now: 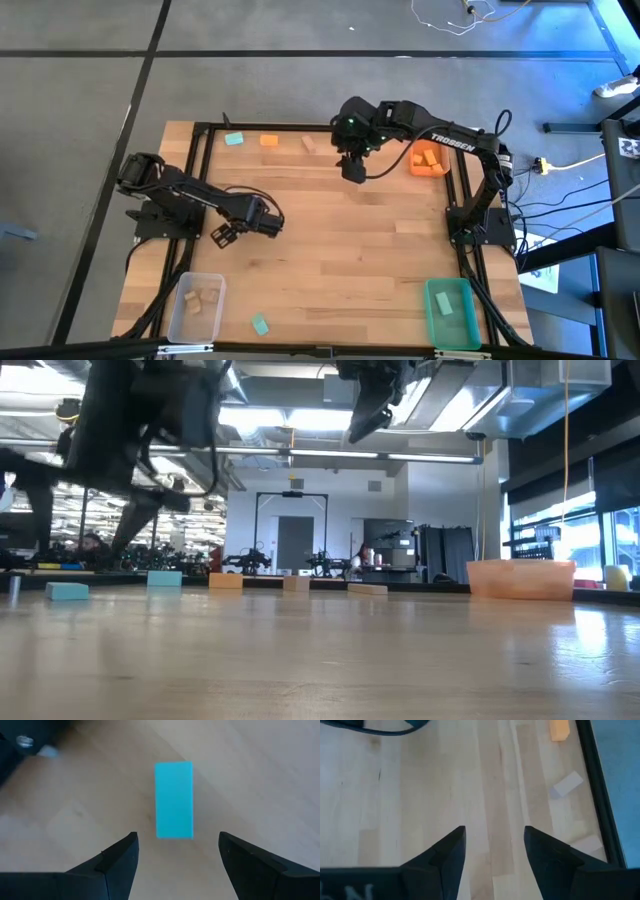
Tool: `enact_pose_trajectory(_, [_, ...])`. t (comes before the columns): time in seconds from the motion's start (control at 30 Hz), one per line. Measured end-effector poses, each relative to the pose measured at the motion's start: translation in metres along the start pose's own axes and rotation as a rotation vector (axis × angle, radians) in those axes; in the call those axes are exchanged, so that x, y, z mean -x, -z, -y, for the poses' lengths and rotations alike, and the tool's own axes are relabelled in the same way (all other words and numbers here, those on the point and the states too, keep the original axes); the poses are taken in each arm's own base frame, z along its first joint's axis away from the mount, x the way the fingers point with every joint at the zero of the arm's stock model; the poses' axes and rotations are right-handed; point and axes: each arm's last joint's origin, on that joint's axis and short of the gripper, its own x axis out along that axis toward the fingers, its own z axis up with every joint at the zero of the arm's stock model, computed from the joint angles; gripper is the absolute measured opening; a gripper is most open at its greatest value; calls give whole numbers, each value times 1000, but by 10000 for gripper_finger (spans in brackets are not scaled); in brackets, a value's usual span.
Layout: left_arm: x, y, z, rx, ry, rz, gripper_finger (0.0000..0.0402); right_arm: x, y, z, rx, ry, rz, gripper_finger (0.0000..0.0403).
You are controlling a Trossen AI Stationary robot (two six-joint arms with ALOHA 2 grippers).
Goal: Sort & place blocks by color
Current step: Put the blue block into the green bin
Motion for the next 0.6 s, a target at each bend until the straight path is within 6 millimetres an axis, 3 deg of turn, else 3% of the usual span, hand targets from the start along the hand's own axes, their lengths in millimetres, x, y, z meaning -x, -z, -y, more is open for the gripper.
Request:
enact_pose_trajectory(0.23, [-38, -8, -3, 35, 8, -11, 263, 0, 0, -1, 4, -3, 0, 201])
enact_pose_trajectory(0.47, [-44, -13, -2, 47, 2, -12, 263, 0, 0, -1, 1, -3, 3, 201])
enact_pose_trajectory(0.6, [-44, -14, -3, -71, 24, 9, 263, 0, -3, 0, 3, 1, 26, 201])
